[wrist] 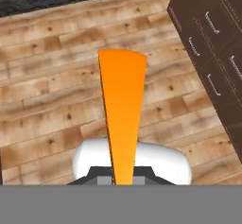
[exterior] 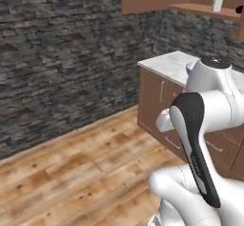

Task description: Pick the cheese from the fridge and the cheese grater from the cabinet and place them next to the salad bowl.

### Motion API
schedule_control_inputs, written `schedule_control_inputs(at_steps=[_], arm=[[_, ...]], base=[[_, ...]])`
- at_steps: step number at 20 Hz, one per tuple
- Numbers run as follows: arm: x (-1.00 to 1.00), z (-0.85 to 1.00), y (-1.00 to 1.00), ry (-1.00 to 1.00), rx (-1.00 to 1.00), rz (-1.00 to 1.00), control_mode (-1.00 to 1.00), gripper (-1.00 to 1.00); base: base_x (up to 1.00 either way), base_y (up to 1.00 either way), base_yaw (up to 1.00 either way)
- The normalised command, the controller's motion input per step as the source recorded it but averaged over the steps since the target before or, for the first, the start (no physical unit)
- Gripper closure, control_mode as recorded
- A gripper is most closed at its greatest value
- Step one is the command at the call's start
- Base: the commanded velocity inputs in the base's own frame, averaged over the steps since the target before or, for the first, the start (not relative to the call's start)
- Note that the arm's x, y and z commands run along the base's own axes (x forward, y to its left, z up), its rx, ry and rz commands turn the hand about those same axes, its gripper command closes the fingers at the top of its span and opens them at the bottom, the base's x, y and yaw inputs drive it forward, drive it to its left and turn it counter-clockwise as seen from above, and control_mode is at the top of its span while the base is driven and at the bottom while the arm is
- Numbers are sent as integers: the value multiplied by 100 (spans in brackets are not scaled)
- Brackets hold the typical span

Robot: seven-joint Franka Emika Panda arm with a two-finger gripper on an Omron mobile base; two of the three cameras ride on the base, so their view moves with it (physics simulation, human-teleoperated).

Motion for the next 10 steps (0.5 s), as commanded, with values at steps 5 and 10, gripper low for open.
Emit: schedule_control_inputs(at_steps=[5, 10], arm=[[0, 0, 0, 0, 0, 0, 100, 100], [0, 0, 0, 0, 0, 0, 100, 100]], base=[[97, 27, -52], [87, 27, -63]])
